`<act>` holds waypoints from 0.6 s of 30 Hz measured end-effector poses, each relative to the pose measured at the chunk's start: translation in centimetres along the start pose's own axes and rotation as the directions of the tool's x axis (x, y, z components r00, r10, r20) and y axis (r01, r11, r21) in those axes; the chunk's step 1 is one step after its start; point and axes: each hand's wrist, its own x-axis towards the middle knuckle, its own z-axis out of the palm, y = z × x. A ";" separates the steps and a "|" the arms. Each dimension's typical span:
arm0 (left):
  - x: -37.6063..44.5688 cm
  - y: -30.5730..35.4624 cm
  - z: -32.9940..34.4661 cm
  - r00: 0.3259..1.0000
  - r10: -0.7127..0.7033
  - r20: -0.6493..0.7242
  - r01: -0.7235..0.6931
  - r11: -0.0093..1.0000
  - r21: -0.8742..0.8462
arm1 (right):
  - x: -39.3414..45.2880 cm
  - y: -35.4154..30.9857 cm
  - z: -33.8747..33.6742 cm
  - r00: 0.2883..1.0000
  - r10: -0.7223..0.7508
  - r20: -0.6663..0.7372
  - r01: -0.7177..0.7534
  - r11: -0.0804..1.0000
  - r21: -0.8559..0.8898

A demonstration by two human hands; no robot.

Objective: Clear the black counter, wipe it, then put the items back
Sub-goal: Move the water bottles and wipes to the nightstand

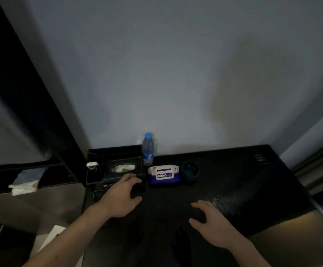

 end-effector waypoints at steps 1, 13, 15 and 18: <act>1.1 1.0 0.2 1.000 -0.011 0.004 0.011 1.000 -0.005 | 1.1 0.5 -0.9 1.000 -0.009 0.005 0.009 1.000 -0.004; 17.7 6.9 -2.2 0.964 -0.220 -0.153 0.206 0.973 -0.101 | 10.8 5.0 -6.7 0.992 -0.097 0.083 0.095 0.995 0.026; 19.5 7.1 -2.4 0.961 -0.228 -0.155 0.222 0.973 -0.057 | 11.7 5.3 -6.9 0.990 -0.102 0.098 0.099 0.995 0.035; 21.4 7.7 -2.3 0.967 -0.228 -0.116 0.239 0.967 0.091 | 13.1 6.0 -7.2 0.987 -0.109 0.119 0.105 0.994 0.040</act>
